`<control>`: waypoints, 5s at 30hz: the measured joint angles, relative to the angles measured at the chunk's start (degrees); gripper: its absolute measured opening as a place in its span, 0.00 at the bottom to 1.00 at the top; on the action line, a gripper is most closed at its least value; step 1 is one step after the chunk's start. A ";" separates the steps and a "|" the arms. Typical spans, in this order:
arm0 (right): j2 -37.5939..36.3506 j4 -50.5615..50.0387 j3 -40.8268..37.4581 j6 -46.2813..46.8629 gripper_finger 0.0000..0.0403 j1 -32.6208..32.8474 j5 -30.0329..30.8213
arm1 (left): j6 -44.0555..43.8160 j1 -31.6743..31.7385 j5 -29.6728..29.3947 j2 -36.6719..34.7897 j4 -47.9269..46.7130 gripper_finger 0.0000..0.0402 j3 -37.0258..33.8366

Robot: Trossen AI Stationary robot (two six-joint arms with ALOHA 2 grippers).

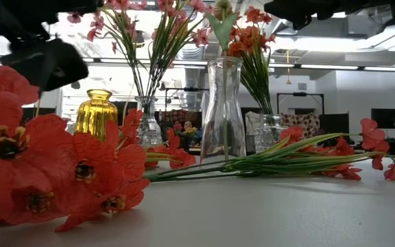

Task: Sort flowers into vase by color
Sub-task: Put the bottom left red flowers into the yellow vase

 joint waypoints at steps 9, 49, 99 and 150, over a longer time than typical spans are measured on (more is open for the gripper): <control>0.00 -0.42 0.00 0.02 0.54 0.00 0.00 | 10.73 -0.47 2.17 10.49 -4.65 0.46 6.79; 0.00 -2.29 0.00 -0.04 0.54 0.00 -0.02 | 12.67 -1.88 -3.98 14.86 -7.12 0.02 8.39; 0.00 -2.23 0.00 -0.04 0.54 0.00 -0.04 | -16.37 -13.46 -94.12 -12.38 -6.04 0.00 -0.26; 0.01 -2.29 0.00 -0.50 0.54 -0.07 -0.04 | 52.10 -2.93 -51.84 -36.41 81.80 0.00 -32.73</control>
